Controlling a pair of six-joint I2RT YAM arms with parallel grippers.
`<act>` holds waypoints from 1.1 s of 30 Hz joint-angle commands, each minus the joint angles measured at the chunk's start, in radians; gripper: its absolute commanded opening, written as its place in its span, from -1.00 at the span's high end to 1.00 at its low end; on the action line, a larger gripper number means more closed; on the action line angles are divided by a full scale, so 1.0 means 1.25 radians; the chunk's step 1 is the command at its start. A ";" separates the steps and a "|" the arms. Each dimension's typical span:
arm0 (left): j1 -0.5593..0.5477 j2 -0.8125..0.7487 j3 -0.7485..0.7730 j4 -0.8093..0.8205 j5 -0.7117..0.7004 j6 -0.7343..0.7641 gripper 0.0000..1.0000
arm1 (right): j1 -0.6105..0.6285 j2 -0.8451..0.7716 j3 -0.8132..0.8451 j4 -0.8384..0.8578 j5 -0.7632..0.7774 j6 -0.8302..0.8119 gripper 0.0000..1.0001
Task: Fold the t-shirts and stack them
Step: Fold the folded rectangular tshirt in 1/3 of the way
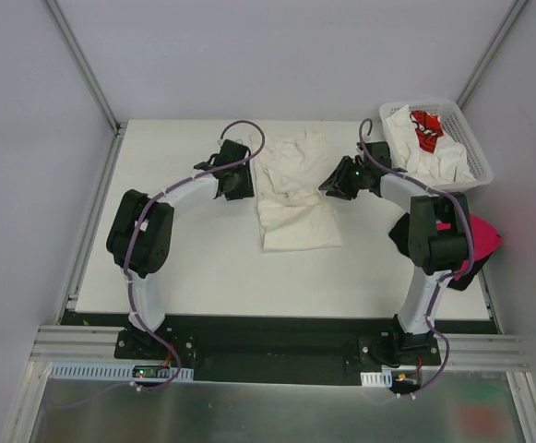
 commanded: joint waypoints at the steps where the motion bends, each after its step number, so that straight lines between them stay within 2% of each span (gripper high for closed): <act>1: 0.002 0.007 0.039 -0.001 0.027 -0.010 0.29 | 0.014 0.003 0.037 0.004 -0.003 0.008 0.21; 9: -0.007 0.011 0.037 0.002 0.027 -0.016 0.32 | 0.027 0.027 0.048 0.012 -0.001 0.017 0.21; 19: -0.016 -0.039 -0.007 0.010 0.016 -0.004 0.32 | -0.001 0.095 0.162 -0.016 0.000 0.001 0.21; 22: -0.016 -0.050 -0.022 0.011 0.011 -0.001 0.33 | -0.006 0.100 0.175 -0.025 0.002 -0.003 0.41; 23: -0.016 -0.053 -0.026 0.012 0.009 0.000 0.33 | -0.006 0.099 0.175 -0.025 0.001 -0.003 0.56; 26: -0.016 -0.065 -0.042 0.013 0.001 0.000 0.34 | -0.007 0.099 0.165 -0.020 -0.001 0.000 0.67; 28: -0.016 -0.074 -0.051 0.016 -0.001 0.000 0.34 | -0.007 0.100 0.161 -0.015 0.008 -0.002 0.66; 33: -0.016 -0.097 -0.072 0.021 0.002 -0.004 0.35 | -0.013 0.099 0.159 -0.023 0.001 -0.010 0.42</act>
